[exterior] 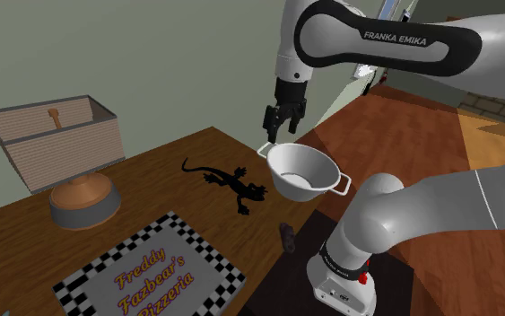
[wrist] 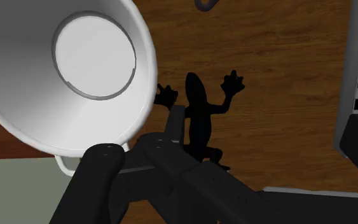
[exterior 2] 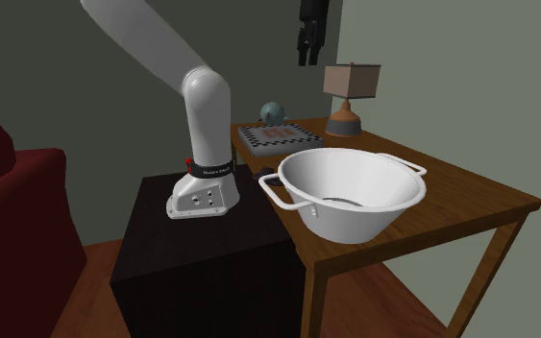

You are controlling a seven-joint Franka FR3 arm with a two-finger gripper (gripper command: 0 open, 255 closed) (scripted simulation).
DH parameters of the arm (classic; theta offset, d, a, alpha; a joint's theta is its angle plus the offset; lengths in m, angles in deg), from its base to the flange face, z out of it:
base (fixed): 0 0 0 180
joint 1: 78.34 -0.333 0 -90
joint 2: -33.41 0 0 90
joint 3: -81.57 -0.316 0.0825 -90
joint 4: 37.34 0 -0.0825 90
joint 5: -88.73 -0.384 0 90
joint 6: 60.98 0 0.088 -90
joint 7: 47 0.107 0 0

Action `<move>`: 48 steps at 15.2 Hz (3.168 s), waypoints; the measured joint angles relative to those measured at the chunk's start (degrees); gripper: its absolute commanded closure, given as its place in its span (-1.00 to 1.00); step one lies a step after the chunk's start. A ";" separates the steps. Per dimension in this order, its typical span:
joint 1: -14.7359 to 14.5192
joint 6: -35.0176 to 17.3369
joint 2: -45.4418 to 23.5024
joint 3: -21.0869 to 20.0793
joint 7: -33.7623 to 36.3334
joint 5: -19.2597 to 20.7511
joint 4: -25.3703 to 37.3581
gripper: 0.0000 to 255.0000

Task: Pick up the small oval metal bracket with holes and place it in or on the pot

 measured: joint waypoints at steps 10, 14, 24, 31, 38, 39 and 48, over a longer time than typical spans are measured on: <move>4.57 -7.16 -5.56 4.84 4.04 -3.05 -9.97 -1.00; 6.62 -12.32 -9.97 7.16 5.60 -4.93 -14.96 -1.00; 10.75 -25.07 -22.83 13.41 6.80 -11.24 -25.88 -1.00; 10.33 -33.77 -30.84 15.12 4.25 -16.30 -30.00 -1.00; 9.19 -37.70 -32.05 14.91 2.93 -18.84 -31.22 -1.00; 9.16 -37.69 -32.07 14.93 2.99 -18.93 -31.19 -1.00; 8.38 -38.28 -32.44 14.71 4.98 -20.31 -30.97 1.00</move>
